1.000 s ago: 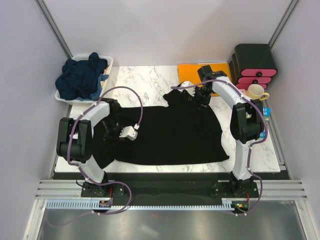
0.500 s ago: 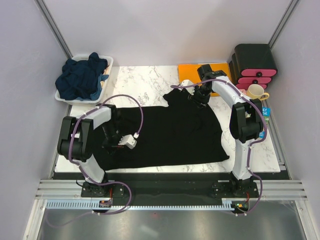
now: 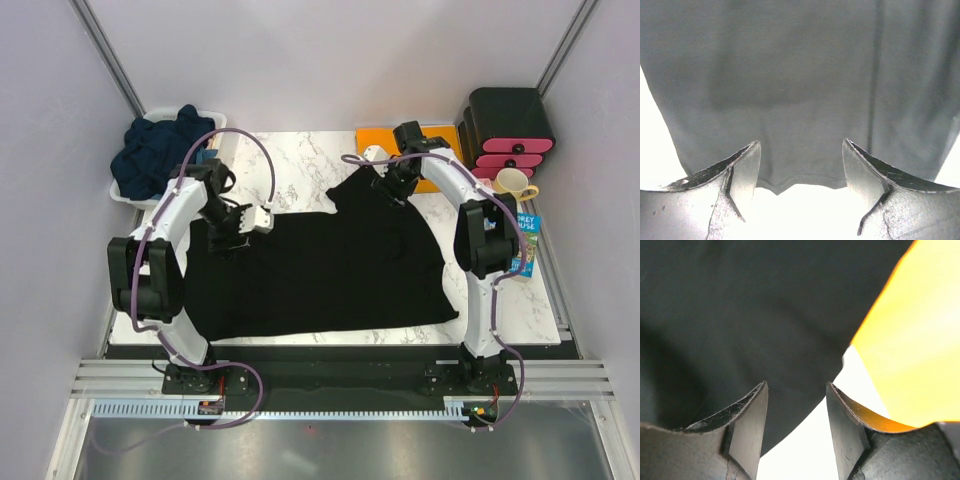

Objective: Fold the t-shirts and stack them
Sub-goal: Fold the tshirt

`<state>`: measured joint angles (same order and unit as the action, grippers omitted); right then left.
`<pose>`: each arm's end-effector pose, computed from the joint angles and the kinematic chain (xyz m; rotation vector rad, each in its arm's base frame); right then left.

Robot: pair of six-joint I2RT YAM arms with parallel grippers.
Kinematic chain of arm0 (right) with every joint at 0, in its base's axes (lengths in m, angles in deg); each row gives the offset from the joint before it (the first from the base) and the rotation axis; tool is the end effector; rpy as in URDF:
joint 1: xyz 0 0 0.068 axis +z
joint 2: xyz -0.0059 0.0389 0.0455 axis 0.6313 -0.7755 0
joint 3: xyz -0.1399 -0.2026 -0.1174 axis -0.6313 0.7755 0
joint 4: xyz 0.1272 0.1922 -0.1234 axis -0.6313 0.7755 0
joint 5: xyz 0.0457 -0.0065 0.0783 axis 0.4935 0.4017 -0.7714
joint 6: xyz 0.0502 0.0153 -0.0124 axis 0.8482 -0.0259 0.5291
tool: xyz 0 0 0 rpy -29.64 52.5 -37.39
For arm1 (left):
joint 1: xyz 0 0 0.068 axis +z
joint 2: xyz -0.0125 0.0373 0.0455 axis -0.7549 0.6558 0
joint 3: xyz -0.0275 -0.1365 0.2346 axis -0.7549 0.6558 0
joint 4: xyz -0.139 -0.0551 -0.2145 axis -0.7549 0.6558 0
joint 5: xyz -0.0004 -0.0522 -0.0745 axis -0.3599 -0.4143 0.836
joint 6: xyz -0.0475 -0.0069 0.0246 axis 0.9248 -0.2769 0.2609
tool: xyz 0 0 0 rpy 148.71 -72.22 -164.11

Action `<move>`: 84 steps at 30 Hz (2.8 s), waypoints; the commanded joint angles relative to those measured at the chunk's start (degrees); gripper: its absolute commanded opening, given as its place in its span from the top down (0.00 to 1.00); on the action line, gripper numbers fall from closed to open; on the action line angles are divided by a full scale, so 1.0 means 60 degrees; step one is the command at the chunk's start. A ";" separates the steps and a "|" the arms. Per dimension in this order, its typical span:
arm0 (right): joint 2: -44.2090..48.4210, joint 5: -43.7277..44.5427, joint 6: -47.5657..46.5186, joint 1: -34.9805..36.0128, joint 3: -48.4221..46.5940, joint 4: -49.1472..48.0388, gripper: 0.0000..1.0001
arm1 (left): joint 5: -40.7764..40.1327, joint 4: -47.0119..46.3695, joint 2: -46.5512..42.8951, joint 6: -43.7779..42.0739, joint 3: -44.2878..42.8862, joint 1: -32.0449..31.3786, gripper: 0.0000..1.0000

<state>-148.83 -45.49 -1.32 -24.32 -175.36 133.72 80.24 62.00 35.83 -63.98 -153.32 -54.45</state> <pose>0.4378 0.1233 0.2234 -1.4336 2.2999 0.1211 0.3059 -0.0405 0.2481 2.0645 2.0731 -0.3902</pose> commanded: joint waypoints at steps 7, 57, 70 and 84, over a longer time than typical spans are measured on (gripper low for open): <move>-0.2460 0.0332 0.2805 -0.0596 -0.2987 -0.1259 0.44 | -0.1856 -0.3982 0.1815 0.2690 -0.1360 0.0890 0.21; -0.3971 0.0096 0.4404 -0.0391 -0.3576 -0.5347 1.00 | -0.4043 -0.4409 0.3341 -0.0413 -0.2182 0.0363 0.18; -0.3003 0.0961 0.3143 -0.0846 -0.2798 -0.5831 1.00 | -0.4219 -0.4409 0.4116 -0.2024 -0.2765 0.0407 0.14; -0.2154 0.0918 0.2704 -0.0919 -0.1714 -0.5962 1.00 | -0.3384 -0.4087 0.5743 -0.2332 -0.5244 0.0510 0.14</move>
<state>-166.86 -40.31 16.60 -29.65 -186.75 99.72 57.36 36.40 69.27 -74.47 -182.15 -51.61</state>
